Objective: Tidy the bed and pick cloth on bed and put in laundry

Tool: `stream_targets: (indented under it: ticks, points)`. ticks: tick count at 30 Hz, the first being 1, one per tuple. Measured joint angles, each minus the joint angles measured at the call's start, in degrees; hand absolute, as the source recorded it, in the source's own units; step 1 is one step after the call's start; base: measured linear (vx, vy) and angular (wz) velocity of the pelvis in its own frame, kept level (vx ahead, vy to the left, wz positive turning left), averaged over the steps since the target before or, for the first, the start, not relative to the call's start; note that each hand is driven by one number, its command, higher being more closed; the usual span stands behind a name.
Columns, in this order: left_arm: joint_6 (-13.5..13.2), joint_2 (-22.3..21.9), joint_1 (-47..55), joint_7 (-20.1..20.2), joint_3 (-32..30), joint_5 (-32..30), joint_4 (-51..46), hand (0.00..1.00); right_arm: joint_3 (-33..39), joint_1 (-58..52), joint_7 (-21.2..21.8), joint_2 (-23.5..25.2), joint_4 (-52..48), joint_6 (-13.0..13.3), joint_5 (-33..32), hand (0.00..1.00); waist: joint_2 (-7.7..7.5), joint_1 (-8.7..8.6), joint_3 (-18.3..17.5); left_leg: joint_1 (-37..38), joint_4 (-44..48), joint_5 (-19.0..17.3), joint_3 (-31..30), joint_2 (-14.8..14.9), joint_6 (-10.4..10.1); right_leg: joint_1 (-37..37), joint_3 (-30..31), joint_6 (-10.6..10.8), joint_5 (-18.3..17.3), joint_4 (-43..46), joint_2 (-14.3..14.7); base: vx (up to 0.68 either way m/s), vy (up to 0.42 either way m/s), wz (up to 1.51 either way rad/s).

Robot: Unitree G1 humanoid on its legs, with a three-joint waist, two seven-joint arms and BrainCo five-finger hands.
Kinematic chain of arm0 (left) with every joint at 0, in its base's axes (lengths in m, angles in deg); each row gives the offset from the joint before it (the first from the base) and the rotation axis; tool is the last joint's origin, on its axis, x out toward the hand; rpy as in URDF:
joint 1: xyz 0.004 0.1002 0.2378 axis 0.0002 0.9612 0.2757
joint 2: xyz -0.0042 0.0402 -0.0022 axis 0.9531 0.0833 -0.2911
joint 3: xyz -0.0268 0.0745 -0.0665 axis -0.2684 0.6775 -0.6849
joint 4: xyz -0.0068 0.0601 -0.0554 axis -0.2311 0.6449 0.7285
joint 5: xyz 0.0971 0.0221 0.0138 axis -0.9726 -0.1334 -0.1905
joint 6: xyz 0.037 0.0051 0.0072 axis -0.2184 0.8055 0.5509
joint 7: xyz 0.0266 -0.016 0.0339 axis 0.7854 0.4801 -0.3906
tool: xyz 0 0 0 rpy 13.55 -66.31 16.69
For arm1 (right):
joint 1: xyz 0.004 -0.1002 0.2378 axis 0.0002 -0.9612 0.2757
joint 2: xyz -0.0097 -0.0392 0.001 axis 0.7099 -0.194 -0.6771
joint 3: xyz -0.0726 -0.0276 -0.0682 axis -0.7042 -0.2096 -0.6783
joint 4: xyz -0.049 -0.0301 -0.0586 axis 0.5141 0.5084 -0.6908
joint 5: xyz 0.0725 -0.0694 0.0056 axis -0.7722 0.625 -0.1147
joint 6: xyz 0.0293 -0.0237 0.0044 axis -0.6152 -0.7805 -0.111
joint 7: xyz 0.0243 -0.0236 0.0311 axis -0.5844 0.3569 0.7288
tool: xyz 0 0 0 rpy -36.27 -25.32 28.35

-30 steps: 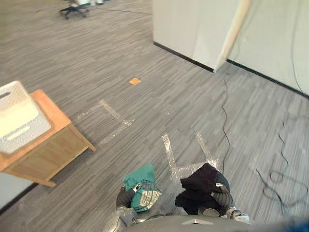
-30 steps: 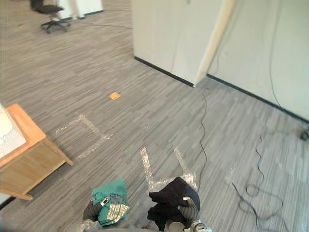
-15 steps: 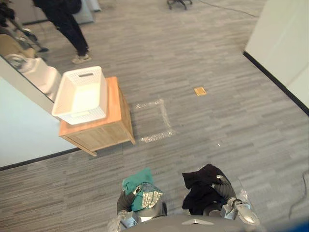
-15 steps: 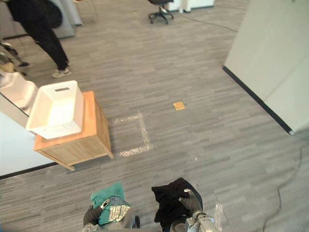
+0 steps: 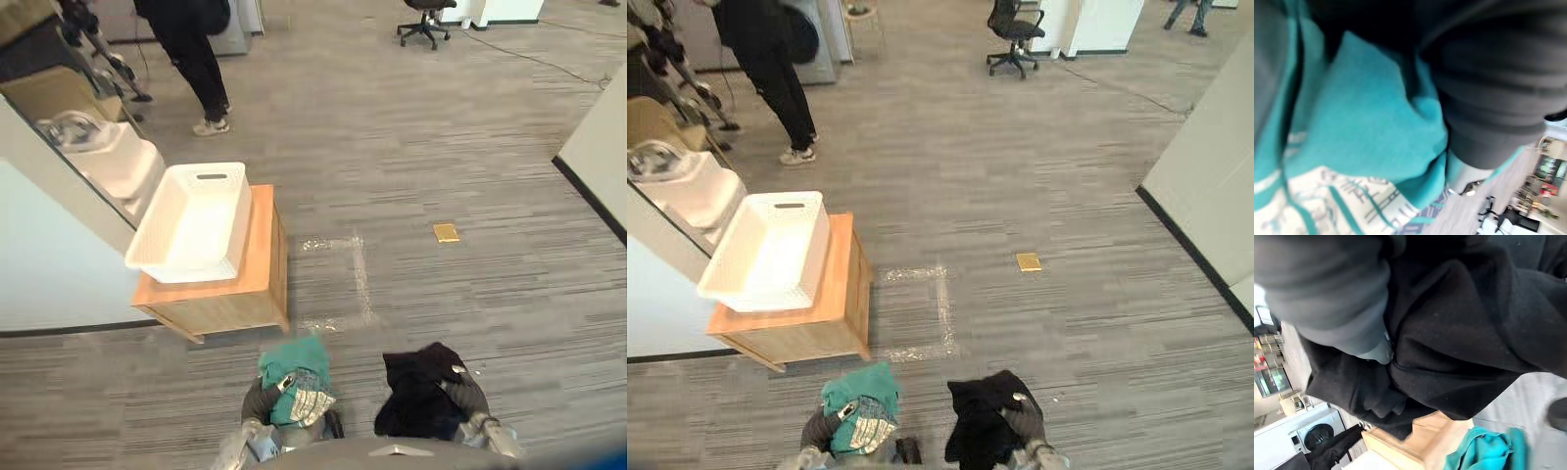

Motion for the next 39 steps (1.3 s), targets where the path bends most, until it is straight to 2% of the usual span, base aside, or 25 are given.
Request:
stream_targets:
  ticks: [2,4,7,9,10,11,12,13,14,16,18,20,21,23,24,26,27,28,29,30,31,32,36,38,39]
  points:
    - [0.5,1.0,0.3,-0.8,0.5,-0.3,0.0,1.0,-0.5,-0.4,-0.5,0.3,-0.2,0.4,0.0,1.0,-0.64,-0.94,0.4,3.5,-2.3,0.0,-1.7,-0.3,-0.1,-5.7,0.0,-1.6,-1.3,12.0,-1.9,0.27,-0.058,0.46]
    - [0.8,1.1,0.3,-2.0,0.7,-0.2,-0.1,1.0,-0.5,-1.9,-1.0,0.3,-1.5,1.5,0.0,1.0,-0.13,-1.72,0.9,7.3,-4.9,0.1,-3.8,0.5,-0.6,-10.3,-0.8,-2.7,-4.0,12.2,-1.1,0.25,-0.075,0.46]
    - [1.3,1.6,-0.4,-2.4,1.3,0.1,-0.5,1.0,-0.4,-3.8,-1.8,0.3,-5.6,3.6,-0.1,1.0,-0.11,-2.45,0.9,10.2,-7.1,-0.5,-6.9,3.7,-3.2,-17.5,-1.6,-2.9,-6.1,-1.6,2.9,0.26,-0.172,0.45]
    - [1.9,1.9,-0.9,-2.4,1.3,0.2,-0.6,1.0,-0.3,-3.6,-2.3,0.3,-6.8,4.9,-1.2,1.0,0.01,-3.59,1.0,11.6,-8.0,-0.5,-8.9,5.5,-4.7,-19.2,-0.6,-2.1,-3.8,-14.6,5.7,0.29,-0.242,0.55]
    - [2.3,2.0,-0.9,-2.4,1.3,0.2,-0.7,1.0,0.2,-3.7,-1.8,0.3,-7.2,7.4,-2.2,1.0,0.08,-3.97,1.0,12.3,-8.8,-0.6,-10.0,6.4,-5.9,-20.3,0.9,-1.7,-0.5,-22.4,6.7,0.35,-0.292,0.63]
    - [2.4,2.1,-1.3,-2.3,1.2,0.2,-0.9,1.0,1.1,-4.3,0.2,0.3,-7.6,15.2,-3.9,1.0,0.11,-3.97,1.1,13.1,-9.0,-1.2,-10.9,7.0,-7.7,-21.1,3.4,-1.2,4.2,-29.8,7.1,0.36,-0.31,0.61]
    - [2.4,2.3,-1.0,-2.2,1.1,0.3,-1.4,1.0,1.9,-4.6,1.8,0.3,-8.8,18.7,-5.4,1.0,-0.12,-4.11,1.1,13.5,-8.8,-1.8,-11.4,7.1,-9.1,-21.4,4.8,-0.4,7.0,-32.9,7.1,0.38,-0.359,0.51]
    - [2.4,3.3,-0.3,-2.0,1.0,0.6,-2.1,1.0,3.0,-4.8,3.7,0.2,-11.1,22.5,-7.0,1.0,-0.67,-4.39,1.1,14.9,-8.4,-3.2,-12.3,7.6,-11.1,-21.5,6.9,-1.4,13.4,-32.4,7.2,0.39,-0.376,0.4]
    - [2.6,2.7,-0.1,-1.9,1.3,1.4,-2.2,1.0,4.1,-4.6,4.4,-0.3,-13.4,24.5,-7.9,1.0,1.09,-4.86,1.5,16.0,-7.7,-4.2,-12.7,9.7,-12.7,-21.9,6.7,-4.6,13.4,-28.3,8.6,0.45,-0.438,0.25]
    - [2.5,1.9,0.4,-0.9,1.2,3.5,-4.1,1.0,5.6,-3.4,4.6,-1.6,-17.9,24.9,-7.9,1.0,3.86,-4.51,1.6,15.8,-6.4,-4.0,-12.0,12.6,-12.8,-24.0,6.1,-6.1,7.9,-22.3,10.3,0.35,-0.342,0.02]
    - [2.5,1.6,0.5,-0.6,0.6,5.5,-4.9,1.0,5.4,-2.2,5.5,-2.4,-20.6,22.5,-7.8,1.0,4.29,-4.58,1.8,14.6,-2.4,-1.7,-12.4,14.0,-12.9,-24.8,5.4,-7.0,3.2,-17.6,10.3,0.33,-0.381,0.06]
    - [2.6,0.7,1.1,-0.7,-0.3,7.5,-5.6,1.0,4.9,-2.2,6.2,-2.8,-21.9,17.8,-7.7,1.0,4.67,-4.42,2.0,10.6,8.1,2.0,-13.1,16.5,-11.8,-22.4,4.4,-8.2,1.4,-18.7,12.1,0.24,-0.327,0.04]
    - [2.7,-0.1,1.6,-0.6,-0.7,8.0,-6.1,1.0,4.6,-2.2,6.9,-3.1,-22.0,14.3,-7.7,1.0,5.3,-4.23,2.3,6.4,17.8,5.9,-14.0,19.2,-11.3,-19.1,3.3,-8.7,1.1,-21.4,14.0,0.2,-0.226,0.08]
    - [2.8,-1.3,1.9,-0.7,-0.9,8.7,-6.8,1.0,4.7,-2.6,8.2,-3.2,-22.7,9.5,-7.7,1.0,6.01,-3.93,3.0,0.3,30.9,5.2,-13.8,20.7,-10.6,-14.1,1.7,-8.9,1.0,-25.3,15.7,0.21,-0.15,0.23]
    - [3.2,-1.6,2.4,-0.7,-0.9,8.7,-7.7,1.0,4.7,-3.1,8.5,-3.3,-23.8,6.6,-7.6,1.0,6.09,-3.95,3.1,-2.5,34.4,3.5,-12.6,19.7,-9.9,-11.4,0.0,-9.1,0.9,-27.6,15.8,0.2,-0.075,0.3]
    - [3.8,-1.7,3.0,-0.7,-0.8,8.7,-9.5,1.0,4.6,-3.0,8.8,-3.8,-25.3,3.7,-7.2,1.0,6.14,-3.73,3.0,-4.7,31.3,1.1,-8.7,17.4,-9.2,-8.0,-2.0,-9.3,1.0,-30.5,15.8,0.24,-0.031,0.27]
    - [3.9,-1.7,3.2,-0.8,-0.9,8.7,-10.6,1.0,4.6,-3.0,8.8,-3.9,-26.7,2.3,-7.1,1.0,6.32,-3.5,2.9,-5.1,24.2,0.6,-5.0,15.8,-9.0,-5.9,-4.1,-9.3,1.4,-32.2,15.6,0.25,0.022,0.33]
    - [4.0,-1.7,3.2,-1.1,-0.9,8.7,-11.1,1.0,4.6,-3.0,8.9,-3.8,-27.2,1.7,-7.0,1.0,6.47,-3.41,2.9,-4.9,19.0,1.3,-2.3,14.9,-8.7,-4.9,-5.3,-9.1,1.5,-32.9,15.5,0.3,0.05,0.66]
    - [4.1,-1.8,3.0,-1.4,-0.8,8.7,-11.6,1.0,4.7,-3.0,8.9,-3.9,-28.3,0.8,-6.7,1.0,6.9,-3.58,2.6,-5.0,10.9,4.6,2.0,13.9,-7.9,-3.6,-7.4,-8.3,1.1,-33.2,15.2,0.2,0.05,0.74]
    - [4.4,-1.8,2.7,-1.8,-0.8,8.7,-11.6,1.0,4.7,-3.1,8.7,-3.7,-28.3,0.3,-6.6,1.0,6.39,-3.6,2.3,-4.0,8.5,4.6,5.4,13.4,-5.9,-3.1,-8.5,-7.4,0.5,-32.8,14.3,0.27,0.07,1.07]
    - [5.0,-1.8,2.3,-2.8,-1.0,8.6,-11.6,1.0,4.3,-3.1,8.2,-3.6,-28.4,-0.4,-6.2,1.0,5.26,-3.56,1.3,-2.4,4.1,5.9,7.3,10.8,-5.0,-2.6,-9.8,-5.6,0.3,-32.3,12.4,0.26,0.072,0.91]
    - [5.1,-2.1,1.9,-3.6,-0.9,8.6,-11.7,1.0,4.2,-3.2,7.8,-3.6,-28.5,-0.5,-5.5,1.0,4.52,-3.57,0.8,-1.9,2.5,6.6,8.5,9.8,-4.1,-2.4,-10.9,-5.0,0.6,-32.5,11.6,0.25,0.069,0.79]
    - [5.1,-2.4,2.1,-5.2,-1.1,8.6,-11.5,1.0,2.6,-1.6,4.4,-3.6,-28.5,-0.9,-4.3,1.0,4.12,-1.31,0.8,0.5,1.8,6.7,9.7,7.9,-2.6,2.4,-12.7,-3.5,1.0,-35.1,10.7,0.21,0.054,0.4]
    - [4.9,-2.1,2.3,-6.2,-1.3,8.6,-11.6,1.0,1.6,-0.5,2.4,-3.3,-28.6,-1.4,-4.3,1.0,2.84,-1.09,-0.4,1.7,-0.2,5.2,9.3,6.0,-1.1,3.0,-12.7,-1.0,-1.1,-32.4,9.1,0.16,0.061,0.43]
    - [4.9,-2.2,2.2,-6.3,-1.3,8.5,-11.7,1.0,1.5,-0.3,1.6,-3.0,-28.6,-1.6,-4.3,1.0,3.09,-1.25,-0.6,2.3,-1.0,3.5,8.8,5.9,-1.0,2.4,-12.6,0.0,-2.1,-29.1,8.4,0.12,0.066,0.54]
